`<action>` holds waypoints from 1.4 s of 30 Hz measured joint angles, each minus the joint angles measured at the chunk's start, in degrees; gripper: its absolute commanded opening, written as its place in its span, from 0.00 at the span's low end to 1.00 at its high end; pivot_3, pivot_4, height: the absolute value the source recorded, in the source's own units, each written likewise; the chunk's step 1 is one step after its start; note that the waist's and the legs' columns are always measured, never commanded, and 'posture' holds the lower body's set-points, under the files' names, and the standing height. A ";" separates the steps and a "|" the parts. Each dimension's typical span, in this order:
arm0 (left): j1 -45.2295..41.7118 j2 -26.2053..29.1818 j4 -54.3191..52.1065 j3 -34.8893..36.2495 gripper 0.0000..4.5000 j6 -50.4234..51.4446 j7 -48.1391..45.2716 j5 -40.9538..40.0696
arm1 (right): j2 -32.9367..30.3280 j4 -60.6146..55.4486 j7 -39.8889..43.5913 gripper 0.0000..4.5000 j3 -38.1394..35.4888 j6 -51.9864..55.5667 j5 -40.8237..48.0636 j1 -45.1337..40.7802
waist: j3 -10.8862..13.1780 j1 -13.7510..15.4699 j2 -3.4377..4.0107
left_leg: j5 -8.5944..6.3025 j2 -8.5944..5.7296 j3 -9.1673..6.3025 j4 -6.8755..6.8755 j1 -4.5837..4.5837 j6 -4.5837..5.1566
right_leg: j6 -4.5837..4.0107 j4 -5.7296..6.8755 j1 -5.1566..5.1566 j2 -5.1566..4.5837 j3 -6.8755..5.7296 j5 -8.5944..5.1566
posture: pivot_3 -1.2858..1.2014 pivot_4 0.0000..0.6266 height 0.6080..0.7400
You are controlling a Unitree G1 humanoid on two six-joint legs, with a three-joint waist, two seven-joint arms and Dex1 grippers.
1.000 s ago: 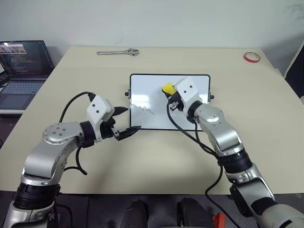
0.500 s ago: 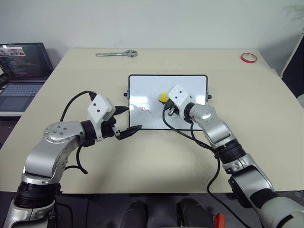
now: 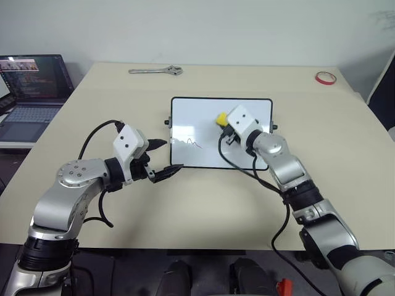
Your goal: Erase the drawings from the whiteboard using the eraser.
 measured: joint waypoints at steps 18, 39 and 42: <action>1.01 0.07 3.03 4.63 1.00 -2.01 -1.40 -2.63 | -4.82 -39.95 4.37 0.25 -14.07 28.12 17.05 18.41 | 0.07 0.61 0.10 | -0.02 0.03 -0.29 -0.16 -0.60 0.00 | -0.04 -0.67 -0.26 -0.02 -0.06 0.01 | 0.52 0.24 1.00; 8.80 0.38 -0.31 7.72 1.00 -2.05 0.75 -2.93 | -9.28 -46.78 4.30 0.25 -6.23 21.91 18.92 30.42 | 0.08 0.33 0.10 | -0.02 0.03 -0.31 -0.19 -0.52 0.00 | -0.03 -0.77 -0.13 0.00 -0.08 0.01 | 0.52 0.24 1.00; 9.71 1.57 -0.43 7.85 1.00 -2.02 0.28 -2.52 | -10.58 -41.41 3.95 0.25 -1.66 18.03 13.23 25.14 | 0.08 0.01 0.10 | -0.01 0.05 -0.29 -0.19 -0.48 -0.01 | -0.04 -0.74 -0.15 0.02 -0.08 0.02 | 0.52 0.24 1.00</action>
